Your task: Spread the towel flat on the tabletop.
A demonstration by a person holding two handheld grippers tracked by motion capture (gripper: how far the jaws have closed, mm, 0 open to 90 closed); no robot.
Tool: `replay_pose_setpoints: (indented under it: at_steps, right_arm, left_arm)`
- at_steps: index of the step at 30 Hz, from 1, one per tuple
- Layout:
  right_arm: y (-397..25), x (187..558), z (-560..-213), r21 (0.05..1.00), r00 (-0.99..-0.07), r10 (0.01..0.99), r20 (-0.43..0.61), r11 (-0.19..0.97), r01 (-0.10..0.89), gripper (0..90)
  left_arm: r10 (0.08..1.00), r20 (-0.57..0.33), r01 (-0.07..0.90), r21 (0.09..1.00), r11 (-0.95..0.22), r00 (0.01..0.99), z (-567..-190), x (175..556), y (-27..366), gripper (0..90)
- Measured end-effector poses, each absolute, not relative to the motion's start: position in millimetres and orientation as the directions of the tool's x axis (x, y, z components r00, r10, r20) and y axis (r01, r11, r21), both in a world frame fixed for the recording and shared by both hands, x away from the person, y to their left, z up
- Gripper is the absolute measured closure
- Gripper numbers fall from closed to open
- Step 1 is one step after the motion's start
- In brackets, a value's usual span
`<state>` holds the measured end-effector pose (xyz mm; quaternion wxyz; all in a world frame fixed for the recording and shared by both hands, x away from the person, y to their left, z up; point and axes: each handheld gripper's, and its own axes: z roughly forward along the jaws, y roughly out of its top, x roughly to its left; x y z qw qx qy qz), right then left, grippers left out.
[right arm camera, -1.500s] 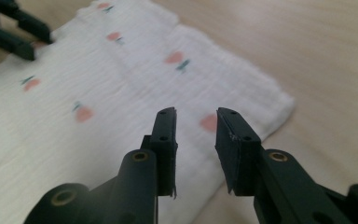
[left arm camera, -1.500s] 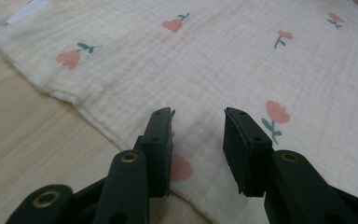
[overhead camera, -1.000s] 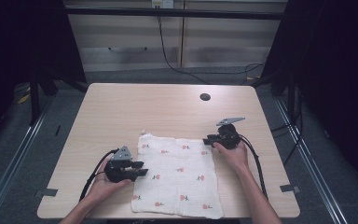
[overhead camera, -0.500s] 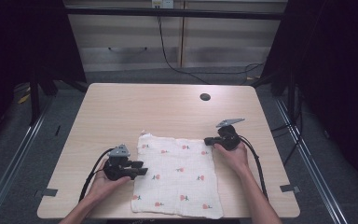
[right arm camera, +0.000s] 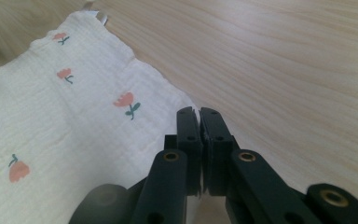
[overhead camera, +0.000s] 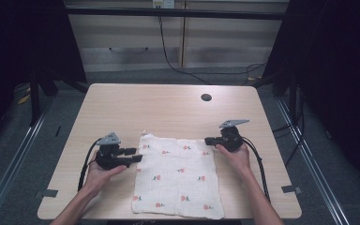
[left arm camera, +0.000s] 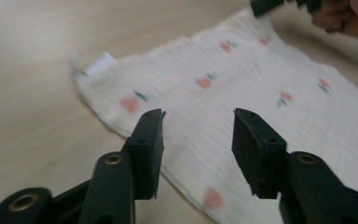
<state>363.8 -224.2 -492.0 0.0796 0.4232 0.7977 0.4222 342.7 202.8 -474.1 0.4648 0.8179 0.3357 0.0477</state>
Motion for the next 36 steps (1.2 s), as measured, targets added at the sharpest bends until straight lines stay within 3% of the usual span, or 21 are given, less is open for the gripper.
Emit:
replay_pose_setpoints:
  at_steps: [7,14,25,36]
  right_arm:
    - [-224.8,363.6,-493.0,0.741,-0.628,0.742,0.236,0.28,0.61,87.8]
    - [-223.8,362.7,-493.5,0.741,-0.629,0.74,0.237,0.281,0.61,87.7]
    - [-225.8,364.1,-498.0,0.735,-0.623,0.739,0.256,0.271,0.622,87.5]
    - [-227.5,362.5,-501.3,0.731,-0.62,0.736,0.272,0.261,0.63,87.3]
  left_arm:
    - [0.653,-0.251,0.552,0.776,-0.306,0.714,-484.5,392.0,201.5,58.4]
    - [0.67,-0.249,0.573,0.755,-0.318,0.7,-490.1,413.3,192.0,64.4]
    - [0.664,-0.255,0.585,0.738,-0.336,0.703,-511.0,422.2,190.1,65.3]
    - [0.643,-0.194,0.537,0.747,-0.392,0.741,-510.9,417.4,186.3,74.7]
